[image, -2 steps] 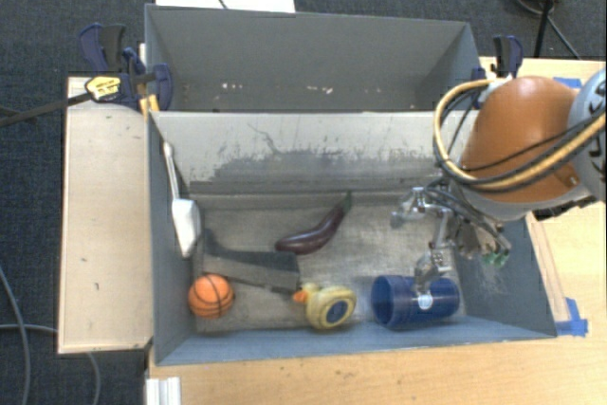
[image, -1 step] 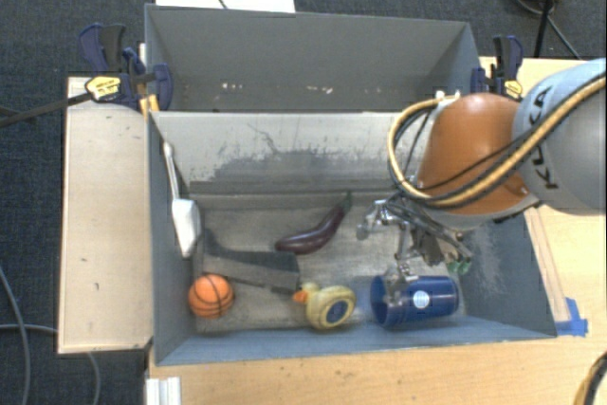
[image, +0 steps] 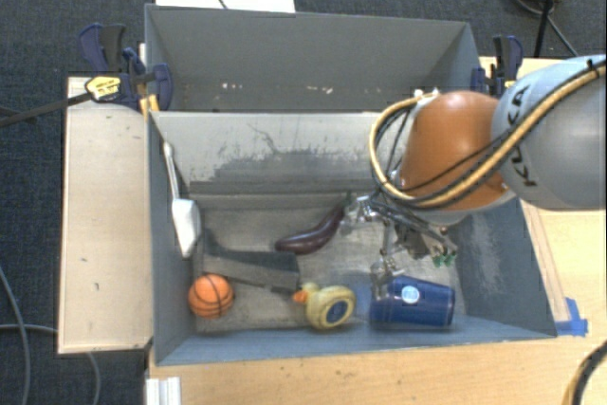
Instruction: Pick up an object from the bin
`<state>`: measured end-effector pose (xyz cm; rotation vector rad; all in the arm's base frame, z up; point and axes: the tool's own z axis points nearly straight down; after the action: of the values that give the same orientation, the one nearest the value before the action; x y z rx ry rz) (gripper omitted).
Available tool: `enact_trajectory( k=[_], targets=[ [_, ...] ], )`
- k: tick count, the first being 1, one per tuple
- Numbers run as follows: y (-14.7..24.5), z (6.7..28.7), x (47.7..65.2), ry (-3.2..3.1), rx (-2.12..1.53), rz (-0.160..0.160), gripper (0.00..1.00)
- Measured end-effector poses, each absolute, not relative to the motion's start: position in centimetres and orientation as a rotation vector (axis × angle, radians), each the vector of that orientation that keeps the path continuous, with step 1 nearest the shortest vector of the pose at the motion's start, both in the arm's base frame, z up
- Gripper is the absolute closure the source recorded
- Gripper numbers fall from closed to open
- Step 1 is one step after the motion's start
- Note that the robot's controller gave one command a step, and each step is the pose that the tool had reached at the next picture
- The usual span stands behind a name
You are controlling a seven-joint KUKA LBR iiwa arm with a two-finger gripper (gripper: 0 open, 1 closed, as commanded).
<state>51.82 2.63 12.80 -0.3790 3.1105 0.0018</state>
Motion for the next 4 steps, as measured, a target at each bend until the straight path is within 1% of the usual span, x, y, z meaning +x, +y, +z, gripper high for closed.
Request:
enact_trajectory(
  k=[1,2,3,4],
  targets=[
    [8.3,7.2,51.0,3.056,-0.695,-0.004,1.00],
    [8.3,7.3,51.0,3.055,-0.696,-0.004,1.00],
    [9.5,10.6,52.3,3.063,-0.723,-0.001,1.00],
    [9.8,17.5,52.8,3.017,-0.878,0.002,1.00]
  ],
)
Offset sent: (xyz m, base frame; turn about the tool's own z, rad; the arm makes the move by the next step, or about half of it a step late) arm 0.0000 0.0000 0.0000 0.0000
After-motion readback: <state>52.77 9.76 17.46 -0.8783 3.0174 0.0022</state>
